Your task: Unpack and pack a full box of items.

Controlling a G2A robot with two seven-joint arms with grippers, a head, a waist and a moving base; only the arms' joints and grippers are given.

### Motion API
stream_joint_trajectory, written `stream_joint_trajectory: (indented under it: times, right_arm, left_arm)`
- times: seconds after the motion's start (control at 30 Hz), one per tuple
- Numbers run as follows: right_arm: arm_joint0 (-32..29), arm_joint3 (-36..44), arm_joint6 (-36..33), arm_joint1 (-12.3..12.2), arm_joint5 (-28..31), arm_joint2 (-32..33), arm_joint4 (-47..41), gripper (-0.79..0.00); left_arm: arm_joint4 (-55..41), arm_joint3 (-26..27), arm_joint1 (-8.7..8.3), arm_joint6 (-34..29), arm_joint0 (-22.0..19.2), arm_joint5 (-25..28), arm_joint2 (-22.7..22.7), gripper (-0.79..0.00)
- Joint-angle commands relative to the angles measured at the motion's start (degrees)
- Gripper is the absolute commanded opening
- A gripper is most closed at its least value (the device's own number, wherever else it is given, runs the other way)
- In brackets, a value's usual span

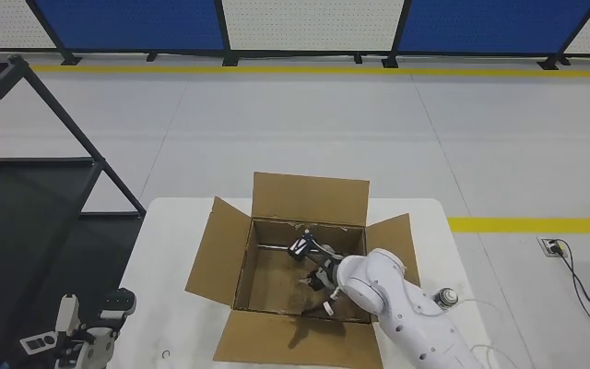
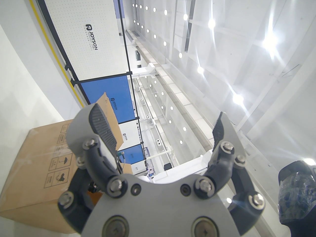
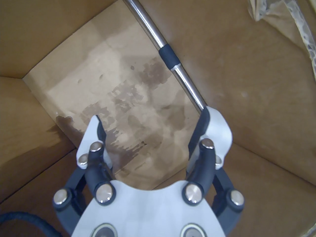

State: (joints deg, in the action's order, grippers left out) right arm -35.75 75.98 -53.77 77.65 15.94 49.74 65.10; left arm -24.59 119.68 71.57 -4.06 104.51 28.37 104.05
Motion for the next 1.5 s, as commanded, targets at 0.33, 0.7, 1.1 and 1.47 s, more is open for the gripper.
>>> stream_joint_trajectory:
  times: [0.33,0.7,1.1,1.47]
  right_arm:
    - [0.6,0.6,-7.2,0.3,-5.3,2.7,-6.1,-0.172]
    - [2.5,-1.1,-1.5,0.7,4.0,-1.6,1.6,0.000]
    - [1.4,-0.1,-0.6,0.3,3.0,-0.6,3.3,0.000]
    - [-5.9,7.2,15.2,-1.5,-0.8,-2.6,30.3,0.000]
  left_arm:
    - [0.0,0.0,0.00,0.0,0.0,0.0,0.0,0.000]
    - [0.0,0.0,0.00,0.0,0.0,0.0,0.0,0.000]
    - [0.0,0.0,0.00,0.0,0.0,0.0,0.0,0.000]
    - [0.0,0.0,0.00,0.0,0.0,0.0,0.0,0.000]
